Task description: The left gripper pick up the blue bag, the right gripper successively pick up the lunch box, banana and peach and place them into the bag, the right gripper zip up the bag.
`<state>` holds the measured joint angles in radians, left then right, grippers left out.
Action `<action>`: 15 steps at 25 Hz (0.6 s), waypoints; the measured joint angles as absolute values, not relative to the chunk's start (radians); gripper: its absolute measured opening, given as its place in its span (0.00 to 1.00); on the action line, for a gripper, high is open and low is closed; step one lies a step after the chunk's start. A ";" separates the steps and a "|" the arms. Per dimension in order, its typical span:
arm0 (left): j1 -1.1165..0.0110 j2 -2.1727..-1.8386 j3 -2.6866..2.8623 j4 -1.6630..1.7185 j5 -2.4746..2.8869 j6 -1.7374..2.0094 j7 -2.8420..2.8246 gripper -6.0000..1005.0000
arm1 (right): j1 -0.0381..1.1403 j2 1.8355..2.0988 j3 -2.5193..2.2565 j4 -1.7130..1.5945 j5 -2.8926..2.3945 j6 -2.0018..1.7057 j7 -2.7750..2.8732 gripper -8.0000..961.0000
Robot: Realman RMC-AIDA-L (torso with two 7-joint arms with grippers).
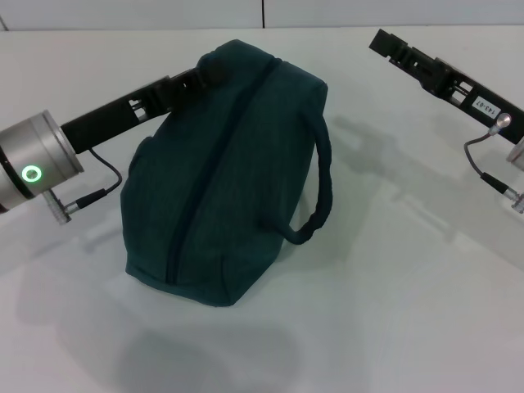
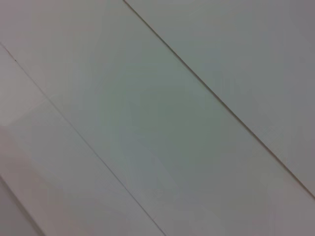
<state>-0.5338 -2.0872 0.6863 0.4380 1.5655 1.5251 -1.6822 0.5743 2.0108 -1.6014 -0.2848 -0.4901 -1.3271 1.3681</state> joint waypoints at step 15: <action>-0.546 -2.087 0.690 0.422 1.498 1.480 -1.607 0.24 | 0.573 2.002 -1.601 -0.287 -0.491 -1.355 1.365 0.84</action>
